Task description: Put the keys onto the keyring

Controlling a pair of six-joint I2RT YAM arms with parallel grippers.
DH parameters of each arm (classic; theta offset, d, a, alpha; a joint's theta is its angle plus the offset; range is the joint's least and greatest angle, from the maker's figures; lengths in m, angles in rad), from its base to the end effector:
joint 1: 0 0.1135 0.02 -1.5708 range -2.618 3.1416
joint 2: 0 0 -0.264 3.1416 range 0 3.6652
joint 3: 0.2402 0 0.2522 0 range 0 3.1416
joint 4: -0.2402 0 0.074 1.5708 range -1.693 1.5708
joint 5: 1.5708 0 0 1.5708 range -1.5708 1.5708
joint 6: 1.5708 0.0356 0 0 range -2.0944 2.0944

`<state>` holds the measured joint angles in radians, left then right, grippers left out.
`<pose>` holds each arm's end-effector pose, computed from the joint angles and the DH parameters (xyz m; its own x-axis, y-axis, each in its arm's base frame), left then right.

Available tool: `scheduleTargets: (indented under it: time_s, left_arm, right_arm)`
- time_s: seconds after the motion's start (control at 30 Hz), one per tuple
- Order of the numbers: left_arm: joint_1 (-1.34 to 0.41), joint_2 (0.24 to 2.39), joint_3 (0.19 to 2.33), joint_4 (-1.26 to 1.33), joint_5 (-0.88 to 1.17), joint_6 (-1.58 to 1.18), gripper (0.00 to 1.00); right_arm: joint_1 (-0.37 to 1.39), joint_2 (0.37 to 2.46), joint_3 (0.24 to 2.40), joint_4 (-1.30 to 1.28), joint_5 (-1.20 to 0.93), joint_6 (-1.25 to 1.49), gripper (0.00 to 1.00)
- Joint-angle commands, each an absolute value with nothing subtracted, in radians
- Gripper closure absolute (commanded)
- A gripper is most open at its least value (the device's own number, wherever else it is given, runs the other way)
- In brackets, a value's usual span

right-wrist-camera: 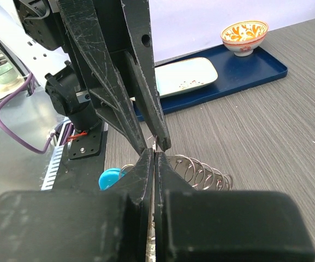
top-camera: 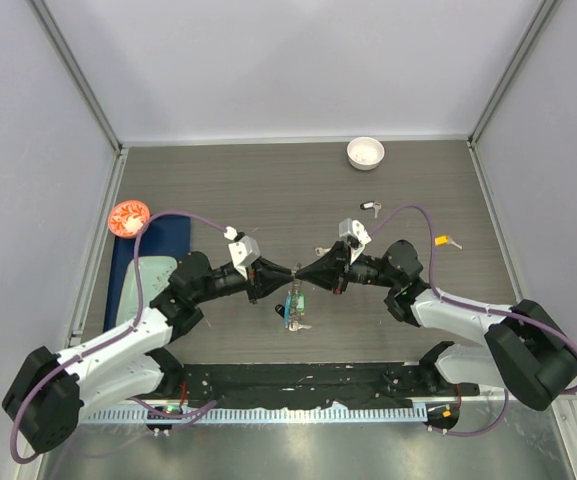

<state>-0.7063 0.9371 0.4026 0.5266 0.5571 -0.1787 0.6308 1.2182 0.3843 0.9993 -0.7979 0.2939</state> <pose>0.1470 -0.1501 0.2523 -0.1753 -0.0487 -0.9833 0.9369 0.2987 -0.1818 0.1751 0.1594 0.2364 -0.1572 0.1356 -0.9782 -0.9784 0.1129 0.1729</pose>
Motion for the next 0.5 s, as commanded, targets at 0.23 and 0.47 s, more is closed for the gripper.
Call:
scheduleTargets:
  time_s: [0.23, 0.47]
  left_arm:
    - [-0.71, 0.979, 0.448, 0.594, 0.62, -0.195, 0.81]
    - [-0.712, 0.98, 0.448, 0.588, 0.621, -0.19, 1.0]
  right_arm:
    - [0.629, 1.22, 0.413, 1.088, -0.81, 0.304, 0.99]
    - [0.629, 1.218, 0.416, 1.089, -0.813, 0.31, 0.99]
